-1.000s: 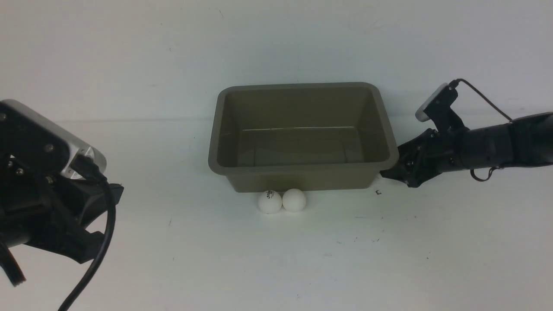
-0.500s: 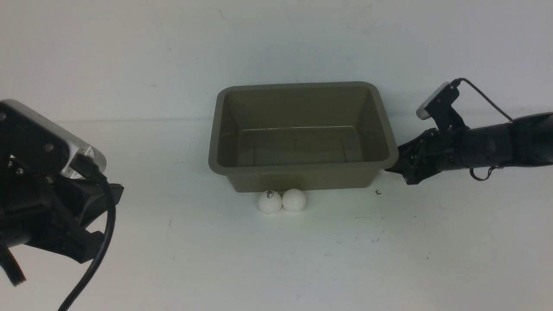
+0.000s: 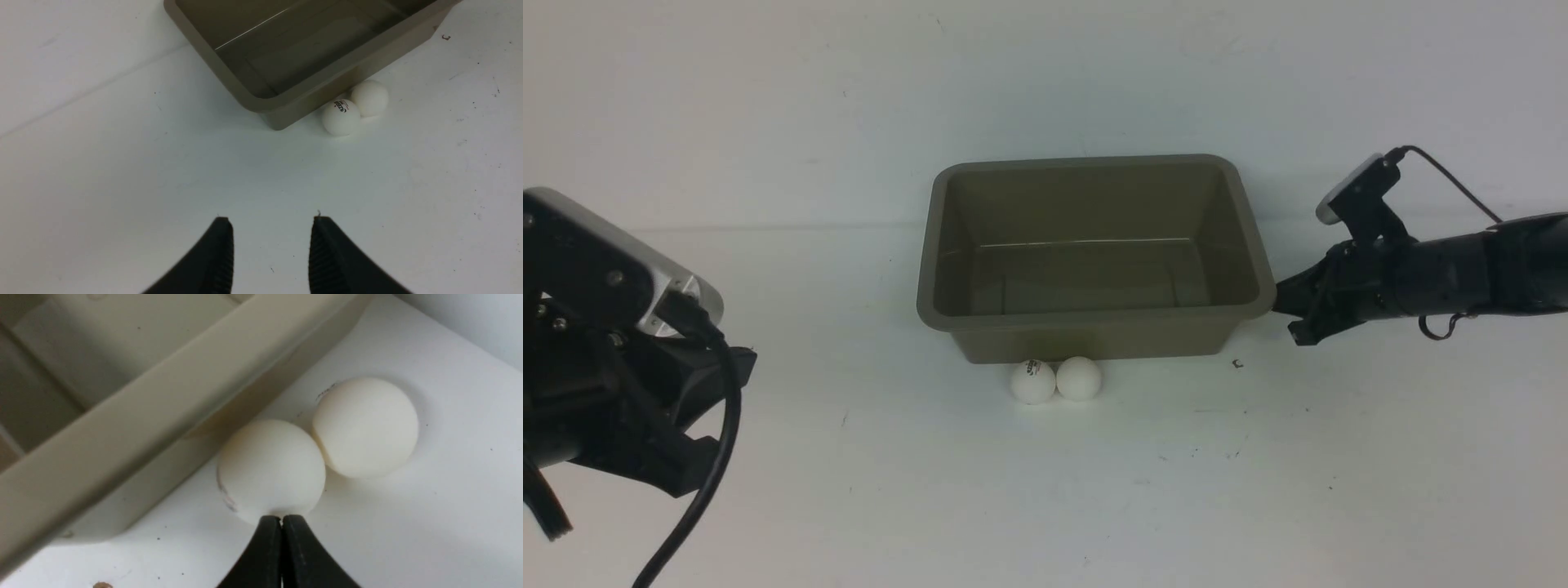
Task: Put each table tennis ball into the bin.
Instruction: Use the right arm to clamp the table tennis ball closest to it
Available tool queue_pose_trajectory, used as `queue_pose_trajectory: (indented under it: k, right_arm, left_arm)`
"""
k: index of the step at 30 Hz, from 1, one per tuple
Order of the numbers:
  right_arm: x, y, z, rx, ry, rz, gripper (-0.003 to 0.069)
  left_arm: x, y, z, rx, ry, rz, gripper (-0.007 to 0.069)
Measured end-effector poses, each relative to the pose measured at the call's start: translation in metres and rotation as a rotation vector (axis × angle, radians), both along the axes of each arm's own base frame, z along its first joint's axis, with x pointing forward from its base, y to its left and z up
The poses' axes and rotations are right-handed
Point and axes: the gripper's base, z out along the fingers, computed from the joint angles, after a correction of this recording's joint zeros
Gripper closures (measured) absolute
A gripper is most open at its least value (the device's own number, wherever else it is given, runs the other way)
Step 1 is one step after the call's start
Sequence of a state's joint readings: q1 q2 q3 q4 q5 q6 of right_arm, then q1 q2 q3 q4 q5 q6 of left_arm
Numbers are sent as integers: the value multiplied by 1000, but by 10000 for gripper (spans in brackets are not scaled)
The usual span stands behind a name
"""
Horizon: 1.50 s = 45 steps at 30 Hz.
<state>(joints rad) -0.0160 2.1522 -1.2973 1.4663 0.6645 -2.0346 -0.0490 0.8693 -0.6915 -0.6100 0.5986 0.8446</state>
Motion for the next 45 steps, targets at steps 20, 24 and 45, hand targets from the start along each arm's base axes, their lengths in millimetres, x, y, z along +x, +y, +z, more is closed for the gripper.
queue_pose_trajectory:
  k: [20,24,45]
  right_arm:
    - [9,-3,7,123,-19,-165,638]
    - [9,-5,7,151,3,-194,552]
    - [-6,-18,3,168,123,-39,344]
  left_arm:
    - [-1,-1,-1,6,17,-12,384]
    - [-2,-1,-2,10,28,-20,384]
    - [-3,-2,-3,12,44,-31,384]
